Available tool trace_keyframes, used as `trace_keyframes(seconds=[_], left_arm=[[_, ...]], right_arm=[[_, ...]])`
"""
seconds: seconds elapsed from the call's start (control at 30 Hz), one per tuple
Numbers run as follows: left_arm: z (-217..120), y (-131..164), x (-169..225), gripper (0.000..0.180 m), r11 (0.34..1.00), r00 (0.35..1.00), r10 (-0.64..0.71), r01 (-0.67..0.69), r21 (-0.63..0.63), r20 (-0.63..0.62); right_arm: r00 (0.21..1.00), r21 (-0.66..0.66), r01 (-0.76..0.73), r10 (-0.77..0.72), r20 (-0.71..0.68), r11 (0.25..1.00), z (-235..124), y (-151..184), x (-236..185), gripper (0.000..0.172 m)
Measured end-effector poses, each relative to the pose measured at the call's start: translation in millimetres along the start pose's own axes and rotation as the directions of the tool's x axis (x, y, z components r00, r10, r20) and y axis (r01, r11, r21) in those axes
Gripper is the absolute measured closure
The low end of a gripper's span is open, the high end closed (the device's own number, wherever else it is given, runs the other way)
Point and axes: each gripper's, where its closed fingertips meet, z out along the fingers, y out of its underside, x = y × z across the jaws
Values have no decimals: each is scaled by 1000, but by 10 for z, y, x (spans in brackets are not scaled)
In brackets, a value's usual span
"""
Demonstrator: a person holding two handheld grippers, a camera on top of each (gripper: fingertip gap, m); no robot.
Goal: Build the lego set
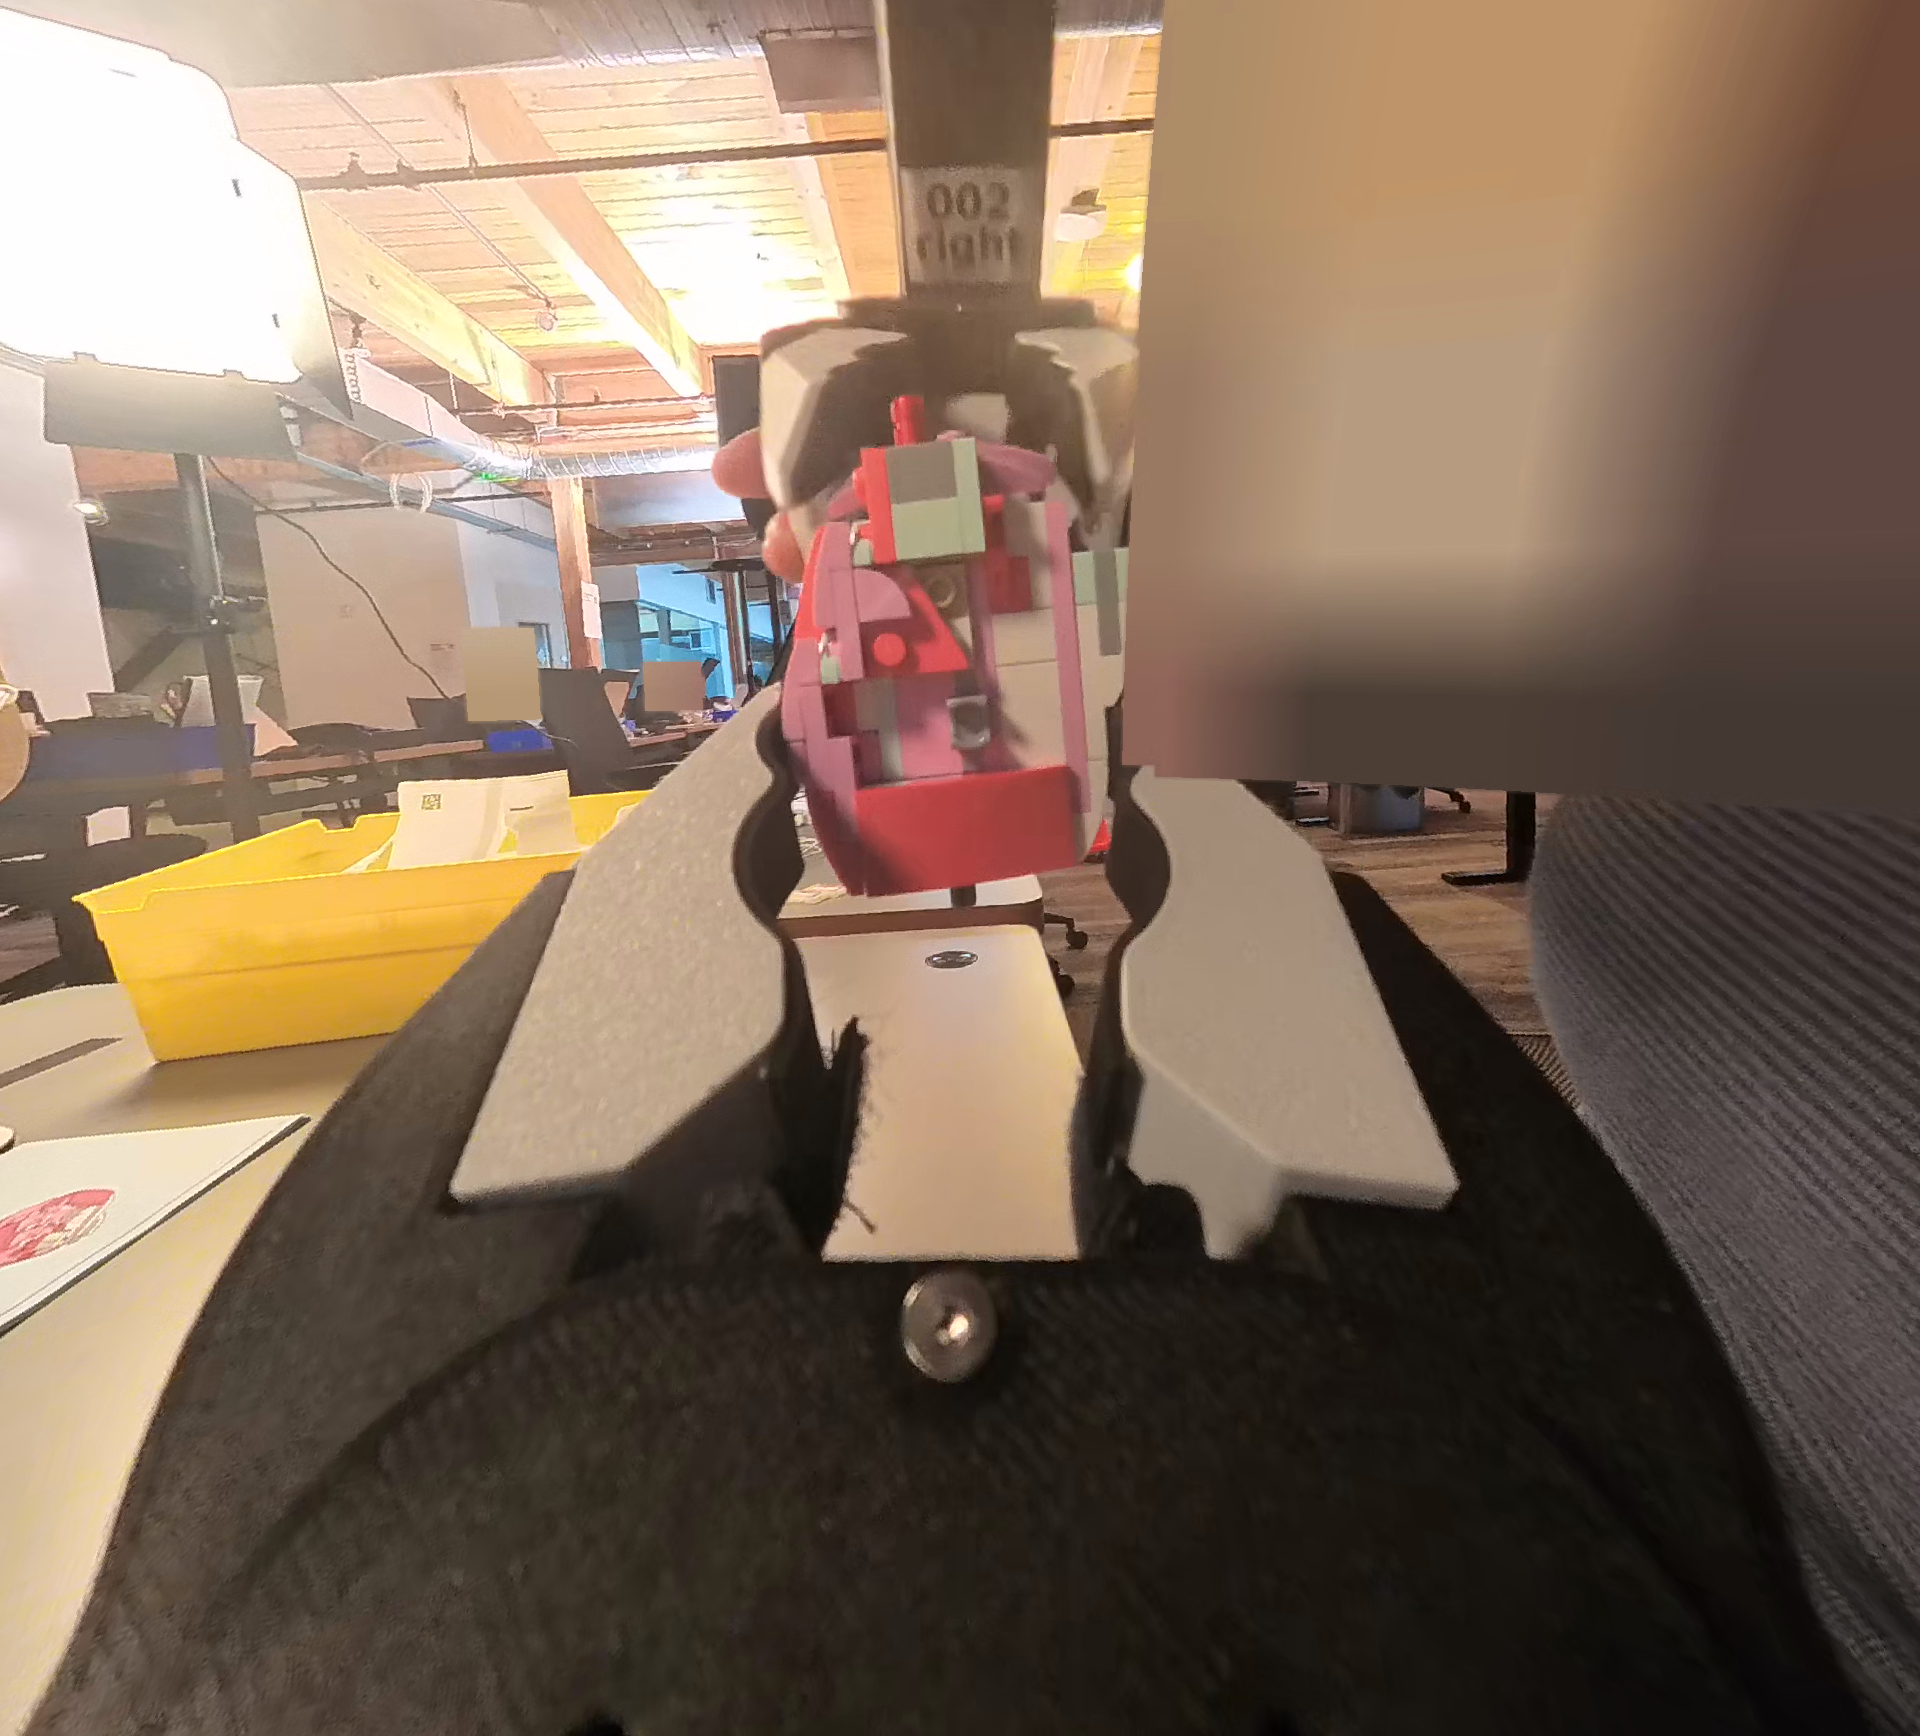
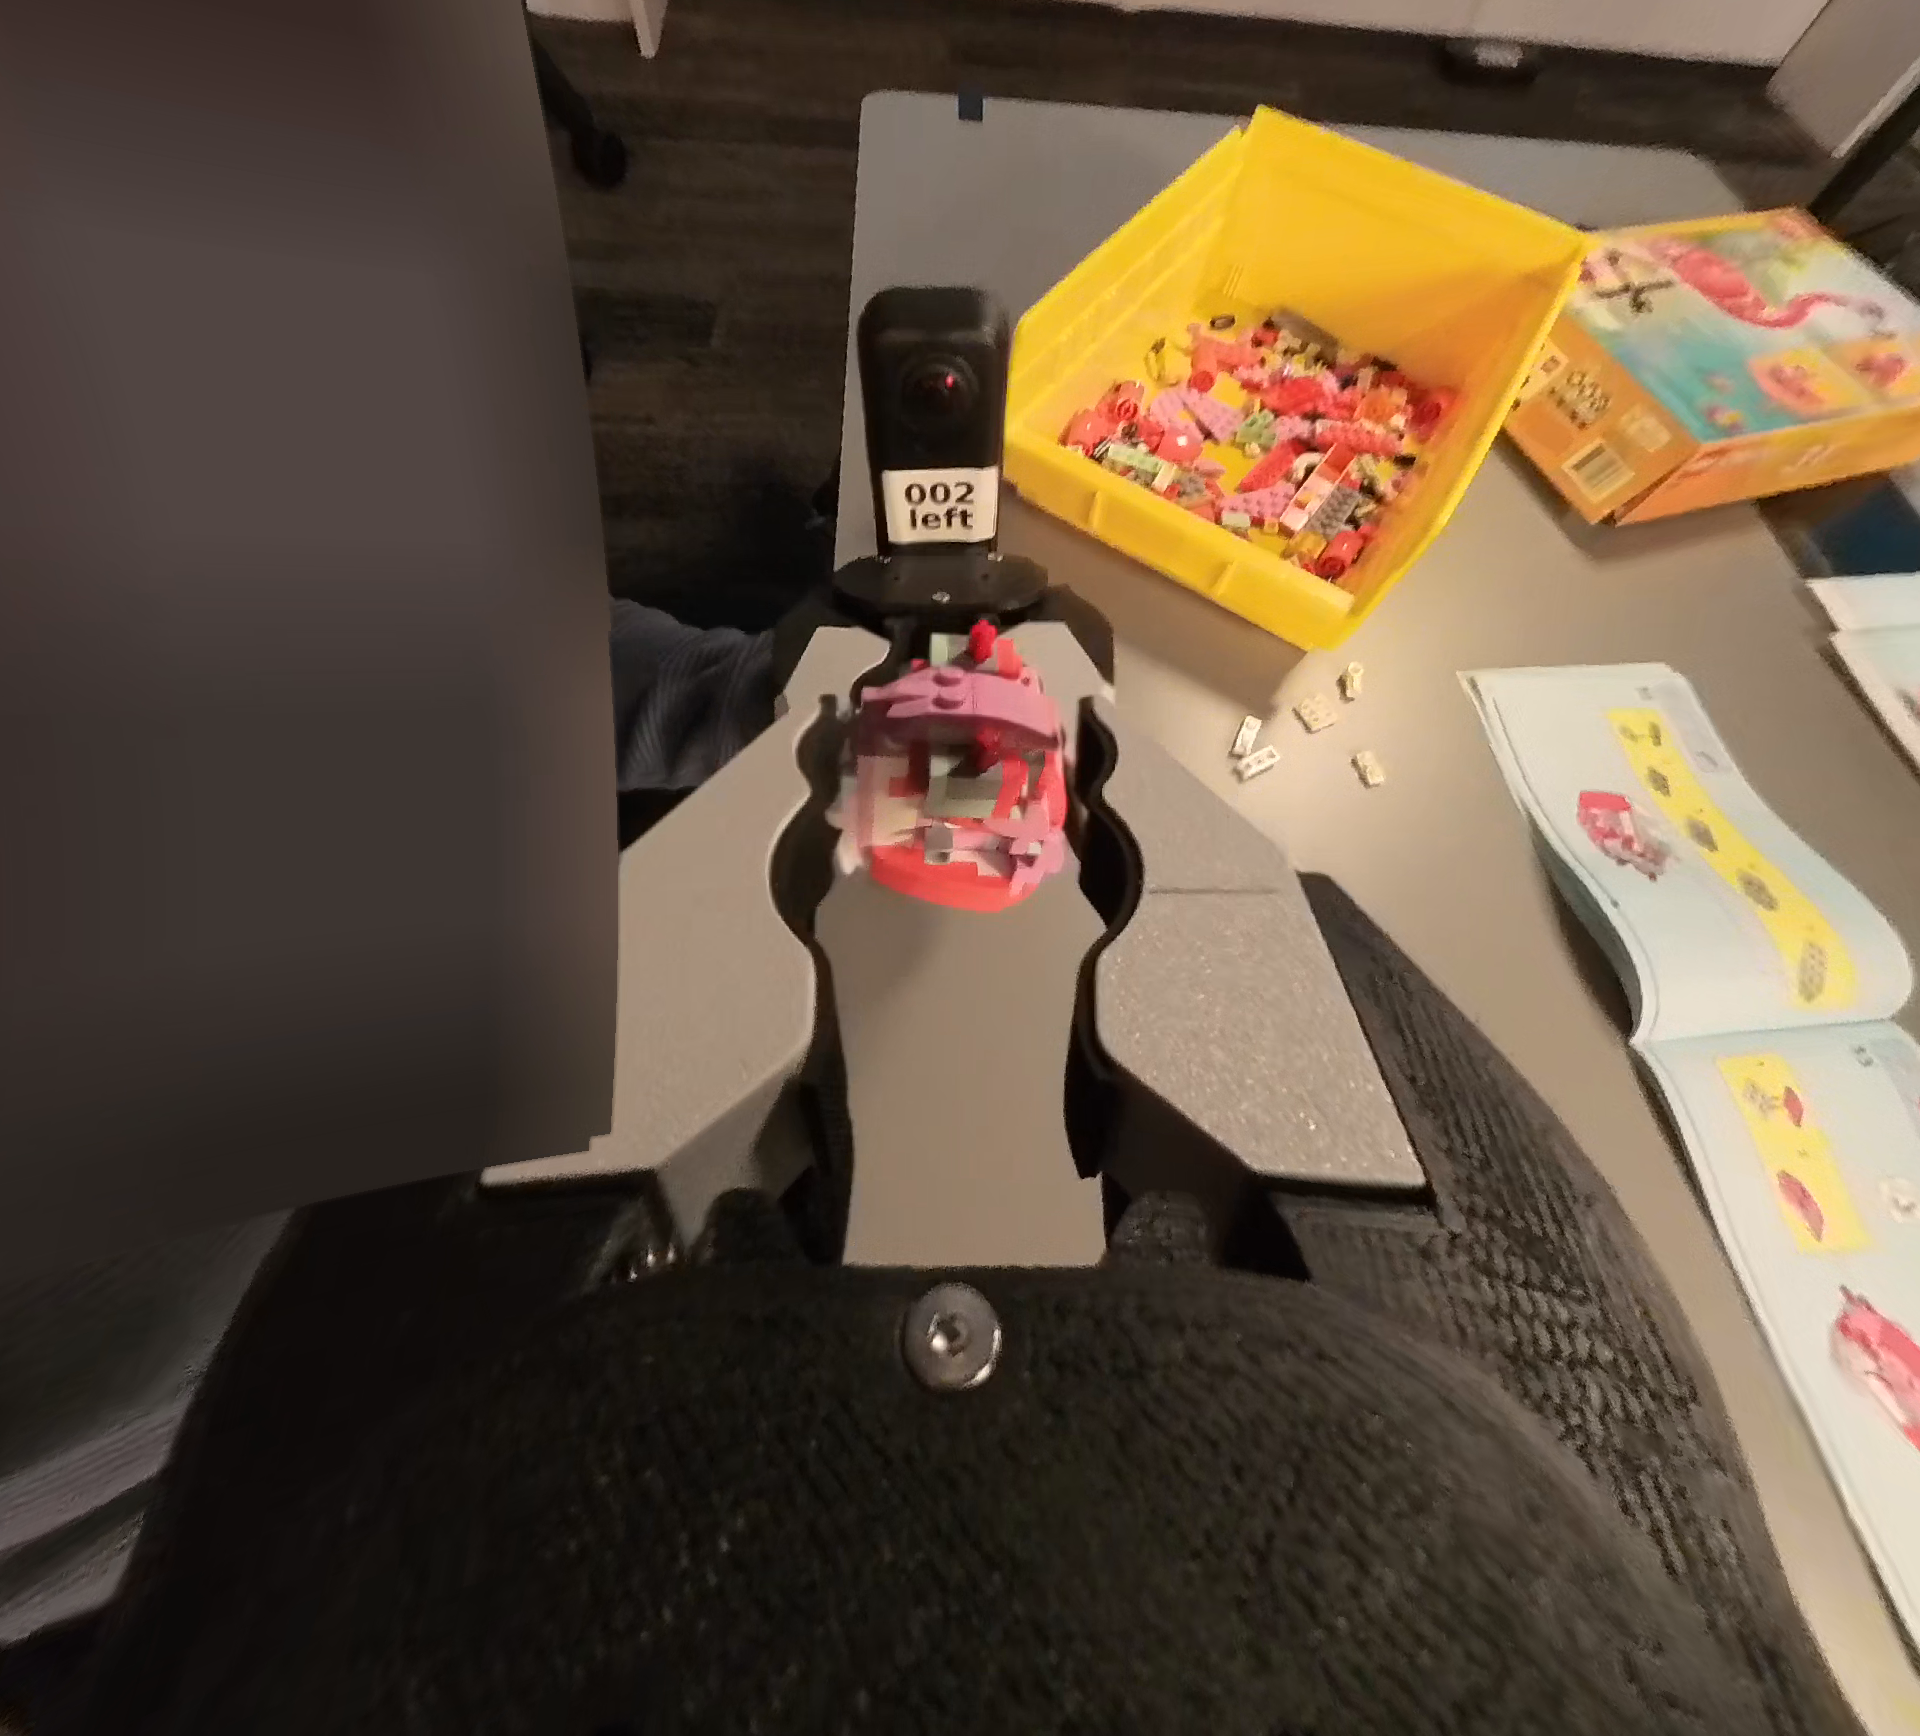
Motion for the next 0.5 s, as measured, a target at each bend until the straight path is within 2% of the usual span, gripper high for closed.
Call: trace_keyframes(seconds=[0.03, 0.1, 0.2, 0.37, 0.5], left_arm=[[2, 7, 0, 124, 1000, 1000, 3, -3, -5, 1], [15, 41, 0, 124, 1000, 1000, 17, -17, -25, 6], [47, 125, 7, 124, 996, 999, 47, -46, -75, 10], [84, 231, 19, 123, 987, 996, 84, -82, -135, 10], [92, 252, 23, 123, 985, 996, 89, -87, -147, 8]], right_arm=[[1000, -34, -20, 20, 7, 999, -4, 29, -3, 123], [1000, -123, -28, 29, 1, 992, -14, 118, 3, 116], [999, -214, -43, 47, 16, 976, -37, 166, -39, 116], [1000, -379, -4, 12, 19, 925, -109, 256, -54, 126], [999, -460, 33, -19, 35, 887, -135, 297, -67, 131]])
